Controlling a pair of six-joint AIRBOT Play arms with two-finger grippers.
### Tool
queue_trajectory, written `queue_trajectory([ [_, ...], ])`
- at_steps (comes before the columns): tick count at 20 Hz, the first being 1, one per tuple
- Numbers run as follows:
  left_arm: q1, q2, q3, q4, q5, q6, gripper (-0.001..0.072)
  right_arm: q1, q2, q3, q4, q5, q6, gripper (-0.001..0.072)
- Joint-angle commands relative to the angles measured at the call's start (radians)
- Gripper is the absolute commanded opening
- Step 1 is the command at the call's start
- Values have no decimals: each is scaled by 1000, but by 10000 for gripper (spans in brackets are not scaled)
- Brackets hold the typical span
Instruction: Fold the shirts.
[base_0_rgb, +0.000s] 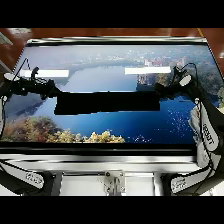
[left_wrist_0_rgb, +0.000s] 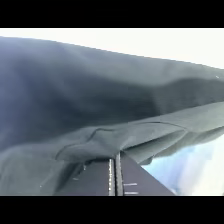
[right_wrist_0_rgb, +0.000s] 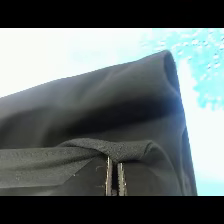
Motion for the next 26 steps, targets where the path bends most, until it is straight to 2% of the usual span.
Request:
queue_trajectory([
  [1, -6, -100, 46, 1, -19, -72, 205, 1, -54, 15, -1, -14, 12, 103],
  [2, -5, -99, 47, 1, -27, -71, 379, 1, -53, 15, -2, -16, 1, 352],
  [3, 0, -96, 53, 0, -47, -71, 458, -5, -48, 17, -1, -12, -23, 591],
  [4, 12, -95, 68, 1, -83, -71, 463, -13, -37, 23, -14, 7, -49, 624],
  [5, 29, -95, 88, 0, -122, -71, 463, -26, -21, 27, -42, 30, -63, 624],
  [6, 45, -93, 110, 0, -166, -72, 462, -43, -3, 27, -75, 45, -62, 624],
  [8, 66, -75, 129, 0, -217, -72, 462, -100, 11, 27, -74, 96, -21, 687],
  [12, 48, -3, 129, 0, -220, -59, 461, -177, -59, 26, 141, 205, -56, 687],
  [16, -13, 49, 129, -1, -219, -40, 461, -143, -158, 26, 404, 162, -139, 687],
  [18, -55, 61, 129, -1, -217, -40, 461, -116, -195, 26, 464, 138, -143, 686],
  [19, -76, 61, 129, -3, -217, -40, 461, -103, -205, 26, 481, 118, -143, 680],
  [20, -100, 60, 129, -5, -216, -40, 461, -95, -206, 27, 486, 95, -145, 541],
  [22, -149, 60, 129, -5, -201, -26, 459, -97, -189, 27, 498, 60, -153, 82],
  [23, -174, 60, 129, -5, -184, -25, 452, -105, -170, 27, 500, 59, -173, 59],
  [25, -234, 58, 129, -5, -113, -26, 438, -127, -110, 27, 505, 84, -215, 59],
  [26, -273, 54, 129, -5, -68, -26, 308, -138, -71, 27, 504, 113, -222, 58],
])
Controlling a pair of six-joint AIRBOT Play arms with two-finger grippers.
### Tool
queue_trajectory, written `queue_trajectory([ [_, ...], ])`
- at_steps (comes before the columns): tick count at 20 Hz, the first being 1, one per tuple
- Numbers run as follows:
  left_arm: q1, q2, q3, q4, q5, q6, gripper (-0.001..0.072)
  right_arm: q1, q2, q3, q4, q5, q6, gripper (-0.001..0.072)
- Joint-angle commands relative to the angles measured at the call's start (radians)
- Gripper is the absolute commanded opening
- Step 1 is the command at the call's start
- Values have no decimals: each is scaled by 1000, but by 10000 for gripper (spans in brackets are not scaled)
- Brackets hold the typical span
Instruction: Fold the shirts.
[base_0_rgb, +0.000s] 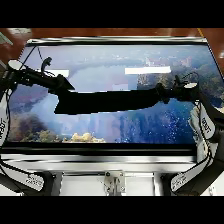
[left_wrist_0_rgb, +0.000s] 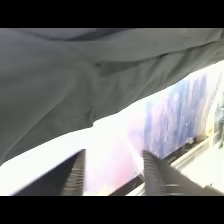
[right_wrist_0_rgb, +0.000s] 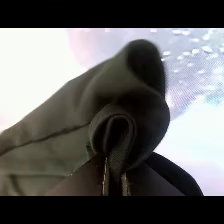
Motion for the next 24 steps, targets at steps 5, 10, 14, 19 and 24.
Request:
queue_trajectory([
  [5, -334, -75, 0, -6, 325, -21, 43, -58, 305, 1, 23, 232, -14, 58],
  [10, -581, -202, 1, -267, 600, 2, 43, -58, 529, 1, 21, 393, 93, 58],
  [14, -731, -282, 1, -405, 731, 2, 42, -56, 659, 1, -77, 427, 206, 59],
  [19, -721, -282, 1, -422, 814, 37, 39, -43, 683, 0, -205, 453, 226, 59],
  [24, -494, -91, 1, -41, 600, 31, 39, 159, 604, 0, -311, 234, 187, 58],
])
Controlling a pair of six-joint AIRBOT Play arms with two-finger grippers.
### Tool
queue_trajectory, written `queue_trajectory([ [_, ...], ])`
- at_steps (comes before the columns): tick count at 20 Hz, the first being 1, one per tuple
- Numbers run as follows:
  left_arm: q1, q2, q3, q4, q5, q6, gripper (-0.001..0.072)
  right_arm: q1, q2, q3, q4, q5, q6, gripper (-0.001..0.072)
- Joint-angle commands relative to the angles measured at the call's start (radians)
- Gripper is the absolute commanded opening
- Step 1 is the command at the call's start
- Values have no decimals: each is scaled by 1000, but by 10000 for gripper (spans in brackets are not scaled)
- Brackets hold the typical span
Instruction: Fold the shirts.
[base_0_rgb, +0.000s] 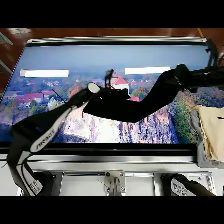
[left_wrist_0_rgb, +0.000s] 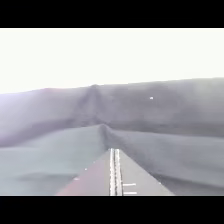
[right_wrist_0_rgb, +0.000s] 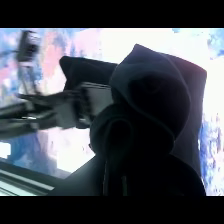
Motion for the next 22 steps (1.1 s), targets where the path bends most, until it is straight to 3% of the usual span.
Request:
queue_trajectory([
  [1, 178, 154, 1, 292, -161, -16, 39, 163, -62, 0, -37, -200, -16, 58],
  [4, 389, 338, 2, 444, -278, -29, 40, 373, -179, 1, 27, -402, -15, 58],
  [8, 640, 550, 2, 456, -394, -30, 40, 605, -386, 1, 165, -626, -14, 58],
  [11, 739, 657, 1, 456, -518, -29, 41, 689, -552, 1, 438, -790, -16, 59],
  [12, 749, 677, 1, 456, -556, -29, 40, 703, -595, 1, 555, -819, -46, 120],
  [13, 749, 690, 1, 456, -587, -29, 41, 710, -629, 1, 668, -830, -124, 374],
  [14, 742, 695, 1, 456, -608, -29, 41, 709, -646, 1, 750, -819, -189, 585],
  [16, 722, 695, 0, 456, -619, -28, 41, 680, -644, 1, 795, -730, -241, 596],
  [18, 703, 689, 0, 456, -617, -28, 41, 627, -616, 1, 726, -583, -247, 595],
  [22, 695, 684, 0, 456, -617, -28, 41, 472, -509, 1, 395, -288, -170, 595],
])
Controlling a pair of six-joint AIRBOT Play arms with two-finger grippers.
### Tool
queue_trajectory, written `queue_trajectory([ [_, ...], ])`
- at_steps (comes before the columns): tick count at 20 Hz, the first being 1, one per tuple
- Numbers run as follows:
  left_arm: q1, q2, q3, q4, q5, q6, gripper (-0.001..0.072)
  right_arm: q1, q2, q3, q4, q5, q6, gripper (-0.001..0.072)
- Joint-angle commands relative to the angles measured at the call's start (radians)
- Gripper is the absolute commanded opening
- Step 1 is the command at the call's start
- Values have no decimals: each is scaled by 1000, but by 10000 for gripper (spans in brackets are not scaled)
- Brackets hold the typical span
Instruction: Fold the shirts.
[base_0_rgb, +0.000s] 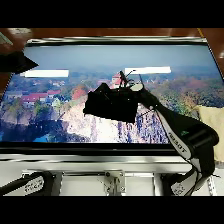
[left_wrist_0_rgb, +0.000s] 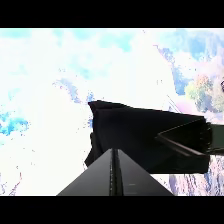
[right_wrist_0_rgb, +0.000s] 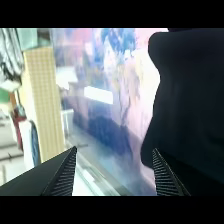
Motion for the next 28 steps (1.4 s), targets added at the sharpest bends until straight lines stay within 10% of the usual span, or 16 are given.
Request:
queue_trajectory([
  [1, -3, 2, 0, 3, -14, 1, 41, -134, 85, 0, -322, 296, 60, 595],
  [6, -4, 2, 0, 2, -15, -1, 41, -360, 175, -10, -958, 500, 274, 599],
  [11, -23, 2, 0, 2, -16, 0, 41, -442, 130, -170, -594, 296, 214, 677],
  [19, -26, 2, 0, 2, -13, -19, 41, -319, -21, -176, -431, 223, 131, 674],
  [20, -26, 2, 0, 2, -11, -19, 41, -314, -23, -176, -389, 209, 107, 594],
  [22, -26, 2, 0, 2, -2, -19, 41, -315, -24, -176, -293, 196, 22, 138],
  [23, -26, 2, 0, 2, -3, -19, 41, -326, -24, -170, -252, 200, -16, 63],
  [28, -26, 2, 0, 2, -3, -19, 41, -476, 57, -31, -224, 381, -106, 59],
])
